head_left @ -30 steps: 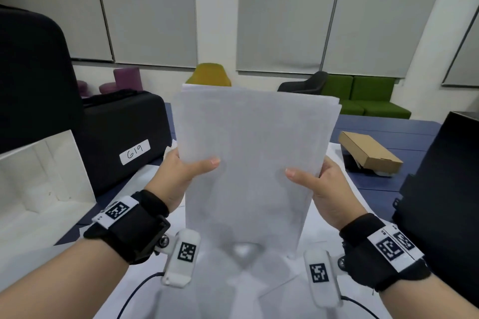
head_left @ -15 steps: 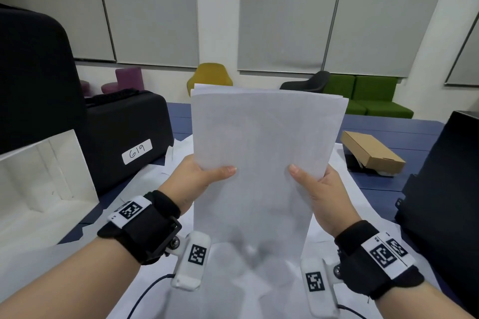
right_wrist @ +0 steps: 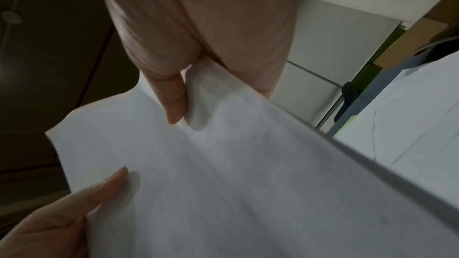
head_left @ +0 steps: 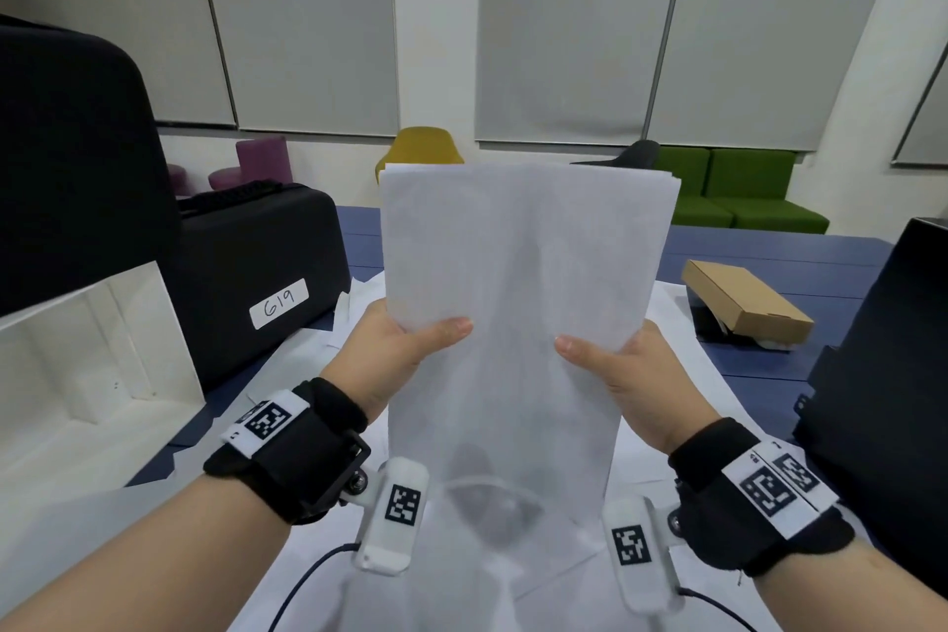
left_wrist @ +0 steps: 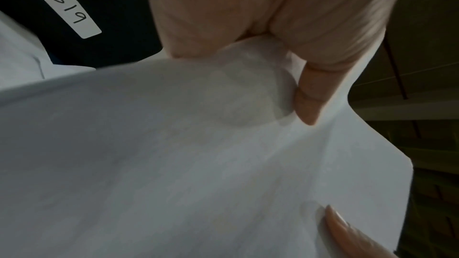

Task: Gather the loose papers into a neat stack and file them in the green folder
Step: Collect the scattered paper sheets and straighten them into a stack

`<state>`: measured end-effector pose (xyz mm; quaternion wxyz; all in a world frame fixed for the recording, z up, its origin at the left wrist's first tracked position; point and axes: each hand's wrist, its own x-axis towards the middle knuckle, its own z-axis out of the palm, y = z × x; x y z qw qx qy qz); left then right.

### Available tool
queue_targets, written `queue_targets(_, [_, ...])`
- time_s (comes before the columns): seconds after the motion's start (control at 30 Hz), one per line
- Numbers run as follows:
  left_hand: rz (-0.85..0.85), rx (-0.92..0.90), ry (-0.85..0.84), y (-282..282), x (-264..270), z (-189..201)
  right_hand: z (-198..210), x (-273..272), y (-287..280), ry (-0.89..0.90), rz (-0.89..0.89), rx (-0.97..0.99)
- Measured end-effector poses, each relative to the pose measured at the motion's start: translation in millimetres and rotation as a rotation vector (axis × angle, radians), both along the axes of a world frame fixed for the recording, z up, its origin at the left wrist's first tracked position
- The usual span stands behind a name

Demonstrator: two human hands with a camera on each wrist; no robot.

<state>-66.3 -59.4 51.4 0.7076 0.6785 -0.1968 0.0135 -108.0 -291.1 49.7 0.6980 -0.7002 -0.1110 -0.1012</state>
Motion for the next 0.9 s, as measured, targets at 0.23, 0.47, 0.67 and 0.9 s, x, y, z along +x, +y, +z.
queue_targets(0.23, [0.019,-0.051,0.036,8,2,-6,-5,-2,-6,0.021,0.021,0.037])
queue_targets(0.47, [-0.021,-0.027,-0.009,4,0,-3,-2,-2,-10,-0.002,-0.023,-0.001])
queue_targets(0.67, [-0.049,-0.072,0.038,5,2,-4,-1,-4,-19,0.01,0.025,0.045])
queue_targets(0.9, [-0.085,-0.033,0.12,4,4,-21,-18,-2,-11,0.061,-0.009,0.031])
